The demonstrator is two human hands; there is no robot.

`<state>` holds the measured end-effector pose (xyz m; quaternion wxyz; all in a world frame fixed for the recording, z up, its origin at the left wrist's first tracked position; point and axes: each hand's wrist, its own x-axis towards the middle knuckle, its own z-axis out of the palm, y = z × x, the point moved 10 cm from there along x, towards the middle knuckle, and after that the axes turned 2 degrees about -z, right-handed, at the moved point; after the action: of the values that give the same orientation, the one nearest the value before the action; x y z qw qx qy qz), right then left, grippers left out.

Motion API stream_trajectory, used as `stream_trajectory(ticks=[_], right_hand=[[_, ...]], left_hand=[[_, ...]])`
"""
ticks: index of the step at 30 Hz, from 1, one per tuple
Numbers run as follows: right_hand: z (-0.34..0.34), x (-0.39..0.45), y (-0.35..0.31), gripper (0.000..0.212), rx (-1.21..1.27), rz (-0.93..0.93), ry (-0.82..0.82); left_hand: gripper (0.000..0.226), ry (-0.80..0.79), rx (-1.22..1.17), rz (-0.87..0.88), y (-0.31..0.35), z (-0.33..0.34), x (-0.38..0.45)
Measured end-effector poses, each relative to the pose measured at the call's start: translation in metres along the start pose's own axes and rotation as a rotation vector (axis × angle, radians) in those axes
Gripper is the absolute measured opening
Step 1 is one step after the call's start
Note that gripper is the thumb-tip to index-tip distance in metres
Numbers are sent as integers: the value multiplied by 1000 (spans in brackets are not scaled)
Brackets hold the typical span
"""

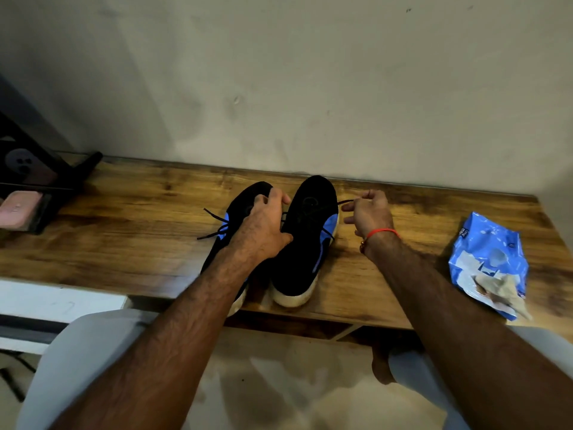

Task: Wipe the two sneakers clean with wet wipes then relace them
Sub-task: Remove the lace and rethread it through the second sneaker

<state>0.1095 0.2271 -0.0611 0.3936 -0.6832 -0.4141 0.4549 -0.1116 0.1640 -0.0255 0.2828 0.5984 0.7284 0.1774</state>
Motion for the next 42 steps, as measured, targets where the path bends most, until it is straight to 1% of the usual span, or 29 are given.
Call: stream_trajectory(ticks=[2, 3, 5, 6, 8, 10, 13, 14, 16, 18, 21, 25, 28, 36, 42], right_hand=[[2, 2, -8, 25, -159, -106, -11], [3, 1, -13, 25, -271, -166, -26], [9, -7, -25, 19, -496, -298, -84], [13, -14, -31, 14, -550, -367, -132], [22, -27, -39, 10, -567, -491, -252], [31, -39, -38, 16, -637, -572, -362], [42, -52, -34, 20, -791, -664, -440], [44, -55, -33, 19, -803, -677, -448], [47, -58, -34, 19, -795, -683, -456], [50, -59, -34, 16, -798, -681, -464], [52, -60, -37, 7, -808, -697, -463], [50, -64, -41, 13, -877, -740, -435], [50, -66, -42, 17, -907, -758, -432], [49, -61, -45, 11, -948, -766, -386], [50, -67, -45, 20, -1108, -840, -319]], left_hand=[[78, -75, -35, -13, 0, 7, -1], [83, -123, -52, -27, 0, 11, -2], [89, -214, -102, -65, -3, 16, -3], [86, -239, -148, -80, -4, 17, -4], [66, -253, -225, -82, -2, 12, -4], [52, -244, -225, -62, 2, 7, -3], [56, -218, -264, -90, 0, 7, 2], [51, -172, -248, -63, 0, 5, 4], [34, -52, -89, 70, 6, 3, 8], [23, 3, 6, 141, 7, 9, 8], [19, 48, 50, 135, 7, 10, 5], [7, 117, 61, 128, 7, 0, 4], [6, 124, 60, 126, 8, 0, 3], [7, 138, 73, 90, 5, -3, 2], [4, 179, 75, 107, 7, -4, -1]])
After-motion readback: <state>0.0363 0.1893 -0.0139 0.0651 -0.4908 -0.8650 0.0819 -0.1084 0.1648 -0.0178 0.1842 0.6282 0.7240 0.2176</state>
